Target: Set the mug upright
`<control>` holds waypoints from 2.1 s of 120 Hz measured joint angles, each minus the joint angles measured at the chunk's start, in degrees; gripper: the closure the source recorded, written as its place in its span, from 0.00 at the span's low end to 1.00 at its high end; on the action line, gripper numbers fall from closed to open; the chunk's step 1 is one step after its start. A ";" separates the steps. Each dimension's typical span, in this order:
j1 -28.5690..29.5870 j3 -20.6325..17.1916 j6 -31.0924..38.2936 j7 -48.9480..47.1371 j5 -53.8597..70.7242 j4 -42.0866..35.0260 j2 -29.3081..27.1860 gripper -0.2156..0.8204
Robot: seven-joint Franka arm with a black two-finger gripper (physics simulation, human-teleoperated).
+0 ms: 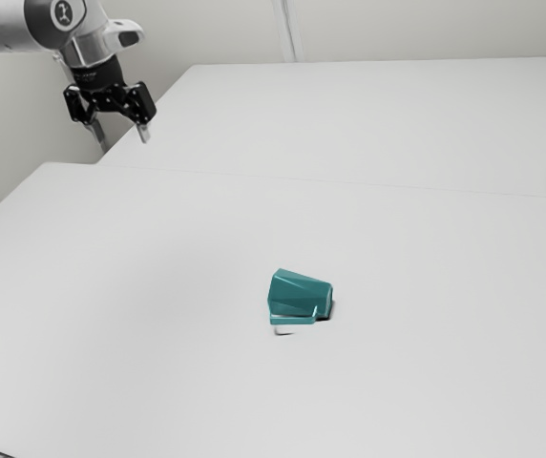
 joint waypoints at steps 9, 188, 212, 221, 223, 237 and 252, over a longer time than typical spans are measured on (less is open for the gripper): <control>0.07 -0.07 -0.18 -0.09 -0.57 0.07 0.13 0.21; 2.01 -0.83 29.39 46.49 -63.90 -49.35 -1.85 0.21; 1.66 -0.83 28.65 49.85 -68.34 -49.51 -0.42 0.21; 1.07 -1.16 28.38 50.85 -71.26 -49.57 0.62 0.21; 0.96 -1.38 28.34 51.06 -71.90 -49.57 0.78 0.21; 0.52 -2.82 28.00 52.35 -75.52 -49.90 1.47 0.21; 0.05 -3.25 27.75 53.36 -78.01 -50.09 2.13 0.21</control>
